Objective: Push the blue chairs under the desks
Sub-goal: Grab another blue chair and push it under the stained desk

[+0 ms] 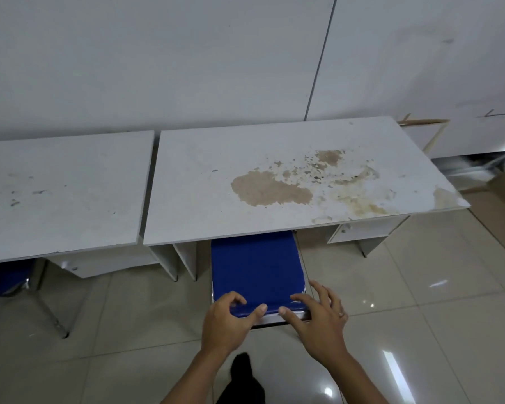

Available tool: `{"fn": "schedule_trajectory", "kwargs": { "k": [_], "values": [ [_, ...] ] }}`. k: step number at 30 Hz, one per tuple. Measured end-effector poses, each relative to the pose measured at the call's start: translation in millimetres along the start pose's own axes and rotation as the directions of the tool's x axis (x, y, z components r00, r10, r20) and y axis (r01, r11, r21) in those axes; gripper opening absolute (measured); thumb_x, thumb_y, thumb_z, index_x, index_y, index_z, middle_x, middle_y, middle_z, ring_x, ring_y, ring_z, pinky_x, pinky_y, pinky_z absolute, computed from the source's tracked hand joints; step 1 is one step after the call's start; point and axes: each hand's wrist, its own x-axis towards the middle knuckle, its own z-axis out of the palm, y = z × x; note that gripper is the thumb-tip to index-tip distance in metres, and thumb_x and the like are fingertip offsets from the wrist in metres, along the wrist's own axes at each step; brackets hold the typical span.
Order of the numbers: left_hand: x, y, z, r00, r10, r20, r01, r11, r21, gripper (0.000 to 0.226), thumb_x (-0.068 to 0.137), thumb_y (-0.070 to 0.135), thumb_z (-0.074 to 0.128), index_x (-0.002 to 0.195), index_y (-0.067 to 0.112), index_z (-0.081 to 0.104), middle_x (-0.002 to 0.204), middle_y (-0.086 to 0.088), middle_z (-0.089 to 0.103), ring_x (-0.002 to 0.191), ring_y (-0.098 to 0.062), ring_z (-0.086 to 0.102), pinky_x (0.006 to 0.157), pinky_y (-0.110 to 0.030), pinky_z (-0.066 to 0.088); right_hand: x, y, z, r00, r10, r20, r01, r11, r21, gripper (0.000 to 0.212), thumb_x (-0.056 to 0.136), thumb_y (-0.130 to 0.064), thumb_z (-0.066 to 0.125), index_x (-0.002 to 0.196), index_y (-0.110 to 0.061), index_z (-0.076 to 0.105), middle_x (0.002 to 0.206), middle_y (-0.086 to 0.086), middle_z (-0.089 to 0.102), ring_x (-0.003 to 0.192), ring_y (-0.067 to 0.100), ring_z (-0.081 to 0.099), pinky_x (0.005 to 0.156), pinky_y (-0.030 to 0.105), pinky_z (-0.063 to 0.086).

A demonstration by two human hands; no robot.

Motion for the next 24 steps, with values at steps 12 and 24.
{"fn": "schedule_trajectory", "kwargs": {
  "k": [12, 24],
  "values": [
    [111.4, 21.5, -1.9, 1.000, -0.019, 0.005, 0.019, 1.000, -0.021, 0.060, 0.064, 0.090, 0.071, 0.079, 0.033, 0.069, 0.086, 0.014, 0.072, 0.089, -0.003, 0.067, 0.077, -0.029, 0.057, 113.4, -29.5, -8.1, 1.000, 0.005, 0.001, -0.005, 1.000, -0.023, 0.075, 0.067, -0.100, 0.033, 0.113, -0.050, 0.066, 0.162, -0.019, 0.029, 0.150, 0.014, 0.012, 0.116, 0.059, 0.020],
    [196.4, 41.7, -10.1, 0.997, -0.079, 0.003, 0.079, 0.997, -0.005, 0.064, 0.061, 0.093, 0.070, 0.075, 0.030, 0.068, 0.081, 0.008, 0.070, 0.079, -0.005, 0.066, 0.070, -0.028, 0.057, 196.0, -63.6, -18.5, 0.996, 0.070, 0.053, -0.068, 0.997, -0.037, 0.070, 0.060, -0.104, 0.034, 0.104, -0.057, 0.063, 0.160, -0.024, 0.028, 0.147, 0.014, 0.020, 0.114, 0.059, 0.021]
  ]
}}
